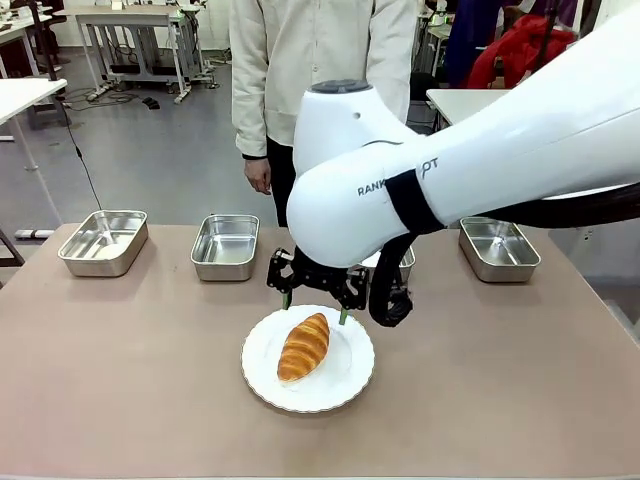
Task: Place the bread in the container.
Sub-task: Place the Butter Roll into the Airtight Container indicated by the human.
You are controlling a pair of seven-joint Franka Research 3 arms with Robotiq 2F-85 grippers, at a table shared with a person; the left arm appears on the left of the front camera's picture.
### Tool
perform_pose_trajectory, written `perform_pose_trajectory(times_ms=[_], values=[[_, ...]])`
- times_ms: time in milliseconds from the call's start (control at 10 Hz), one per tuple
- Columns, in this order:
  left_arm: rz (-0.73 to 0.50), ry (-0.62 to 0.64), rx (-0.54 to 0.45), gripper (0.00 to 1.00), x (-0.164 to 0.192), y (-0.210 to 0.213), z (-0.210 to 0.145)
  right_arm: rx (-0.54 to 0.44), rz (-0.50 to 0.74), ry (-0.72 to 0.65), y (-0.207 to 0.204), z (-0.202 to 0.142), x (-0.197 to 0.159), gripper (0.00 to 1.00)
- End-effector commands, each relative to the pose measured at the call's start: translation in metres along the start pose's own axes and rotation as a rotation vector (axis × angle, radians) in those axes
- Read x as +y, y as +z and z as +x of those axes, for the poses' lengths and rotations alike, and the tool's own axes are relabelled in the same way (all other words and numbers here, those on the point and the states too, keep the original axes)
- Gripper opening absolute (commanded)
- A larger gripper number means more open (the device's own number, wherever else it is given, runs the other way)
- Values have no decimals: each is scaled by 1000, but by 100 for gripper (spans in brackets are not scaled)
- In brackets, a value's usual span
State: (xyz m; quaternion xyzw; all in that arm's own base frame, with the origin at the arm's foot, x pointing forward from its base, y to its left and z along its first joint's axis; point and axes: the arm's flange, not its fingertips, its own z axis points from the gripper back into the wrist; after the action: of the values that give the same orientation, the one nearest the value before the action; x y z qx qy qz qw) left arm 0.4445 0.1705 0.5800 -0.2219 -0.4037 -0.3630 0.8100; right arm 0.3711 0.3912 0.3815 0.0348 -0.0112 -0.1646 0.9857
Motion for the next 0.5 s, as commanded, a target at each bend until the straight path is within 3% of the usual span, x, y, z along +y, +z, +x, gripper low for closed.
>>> perform_pose_trajectory(times_ms=[0, 400], values=[[-3, -13, -5, 100, -2, 1, -1, -32, 11, -26, -17, 1, 14, 100], [-3, -13, -5, 100, -2, 1, -1, -4, 12, -8, -51, -3, 16, 100]])
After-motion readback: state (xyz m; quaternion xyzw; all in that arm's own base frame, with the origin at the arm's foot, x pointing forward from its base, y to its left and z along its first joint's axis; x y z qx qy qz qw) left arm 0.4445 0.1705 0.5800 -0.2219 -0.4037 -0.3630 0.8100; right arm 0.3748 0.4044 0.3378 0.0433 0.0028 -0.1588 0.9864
